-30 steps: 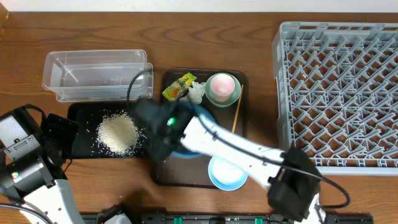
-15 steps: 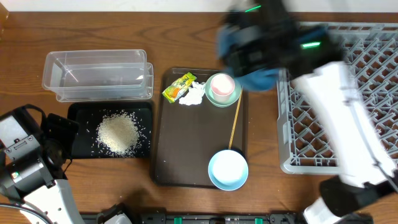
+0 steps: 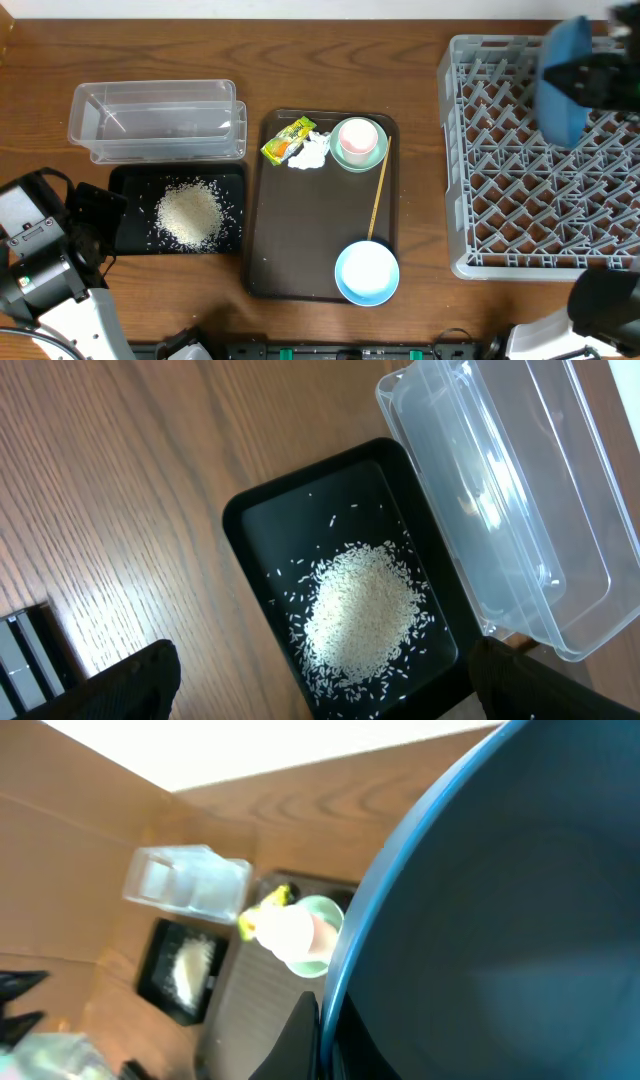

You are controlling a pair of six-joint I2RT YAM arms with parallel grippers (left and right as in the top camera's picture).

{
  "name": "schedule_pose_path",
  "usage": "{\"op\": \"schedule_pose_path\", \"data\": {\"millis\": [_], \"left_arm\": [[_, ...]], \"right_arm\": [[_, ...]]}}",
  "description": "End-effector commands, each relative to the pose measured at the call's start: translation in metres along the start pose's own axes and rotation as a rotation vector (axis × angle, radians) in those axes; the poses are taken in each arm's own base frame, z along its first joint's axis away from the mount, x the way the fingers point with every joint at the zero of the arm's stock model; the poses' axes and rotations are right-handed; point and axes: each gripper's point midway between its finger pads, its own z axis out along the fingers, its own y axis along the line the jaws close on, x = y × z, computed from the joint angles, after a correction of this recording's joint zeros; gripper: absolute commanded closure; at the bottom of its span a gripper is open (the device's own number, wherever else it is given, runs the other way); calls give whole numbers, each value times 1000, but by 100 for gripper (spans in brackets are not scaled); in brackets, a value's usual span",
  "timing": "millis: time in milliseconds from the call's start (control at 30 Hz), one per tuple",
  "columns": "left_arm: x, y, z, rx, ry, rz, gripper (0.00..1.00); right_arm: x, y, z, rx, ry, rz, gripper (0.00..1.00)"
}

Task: Sort waste into correct bins and load items into the dishwasher rack
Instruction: 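Lift the blue plate with the right gripper over the dish rack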

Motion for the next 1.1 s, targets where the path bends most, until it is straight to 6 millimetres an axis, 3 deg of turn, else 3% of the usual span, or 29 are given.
{"op": "schedule_pose_path", "data": {"millis": [0, 233, 500, 833, 1067], "left_arm": [[-6, -1, -5, 4, -19, -10, 5], [-6, -1, -5, 4, -18, -10, 5], [-6, -1, -5, 4, -18, -10, 5], [-6, -2, -5, 4, -18, -10, 5], [-6, -1, -5, 4, -18, -10, 5]], "right_arm": [[-1, 9, -14, -199, -96, -25, 99], [27, -30, -24, -356, -191, 245, 99], [48, -51, -25, -447, -291, 317, 99], [57, -45, -22, -475, -262, 433, 99], [57, -43, -20, -478, -257, 424, 99]]}}
